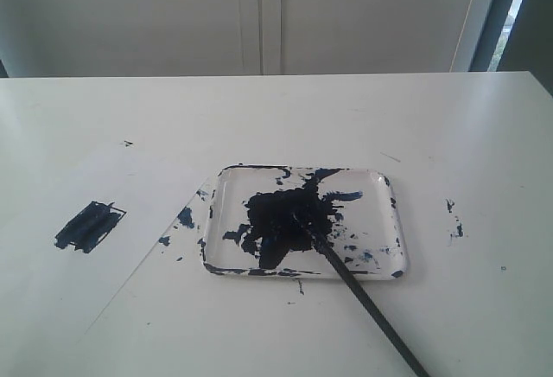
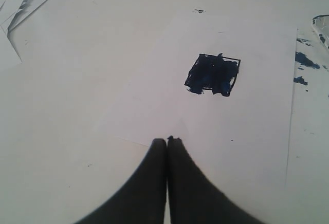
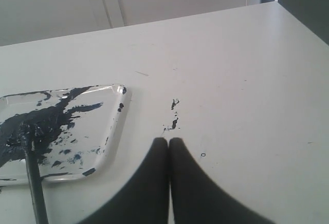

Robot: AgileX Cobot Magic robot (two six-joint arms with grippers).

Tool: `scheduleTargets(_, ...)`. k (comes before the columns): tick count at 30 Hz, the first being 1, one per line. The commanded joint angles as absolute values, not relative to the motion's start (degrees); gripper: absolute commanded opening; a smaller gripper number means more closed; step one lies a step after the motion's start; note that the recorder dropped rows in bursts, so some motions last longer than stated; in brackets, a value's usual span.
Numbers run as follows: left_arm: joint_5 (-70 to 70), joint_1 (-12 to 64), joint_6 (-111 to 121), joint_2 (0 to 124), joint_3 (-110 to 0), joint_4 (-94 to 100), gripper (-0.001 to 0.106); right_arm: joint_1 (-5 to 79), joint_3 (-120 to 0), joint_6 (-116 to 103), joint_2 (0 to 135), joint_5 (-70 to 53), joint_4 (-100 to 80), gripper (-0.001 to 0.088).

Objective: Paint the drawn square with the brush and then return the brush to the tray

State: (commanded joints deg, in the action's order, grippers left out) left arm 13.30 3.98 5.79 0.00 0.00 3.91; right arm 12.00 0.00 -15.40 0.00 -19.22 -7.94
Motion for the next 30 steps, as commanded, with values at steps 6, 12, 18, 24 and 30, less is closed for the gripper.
scheduleTargets(6, 13.3, 4.0, 5.8, 0.0, 0.0, 3.9, 0.008, 9.0, 0.0, -15.4, 0.0, -19.2, -7.9, 0.0000)
scheduleTargets(12, 13.3, 4.0, 5.8, 0.0, 0.0, 3.9, 0.008, 9.0, 0.0, -15.4, 0.0, -19.2, -7.9, 0.0000)
scheduleTargets(18, 13.3, 4.0, 5.8, 0.0, 0.0, 3.9, 0.008, 9.0, 0.0, -15.4, 0.0, -19.2, -7.9, 0.0000)
scheduleTargets(24, 13.3, 4.0, 5.8, 0.0, 0.0, 3.9, 0.008, 9.0, 0.0, -15.4, 0.0, -19.2, -7.9, 0.0000)
scheduleTargets(30, 13.3, 4.0, 5.8, 0.0, 0.0, 3.9, 0.008, 9.0, 0.0, -15.4, 0.0, -19.2, -7.9, 0.0000)
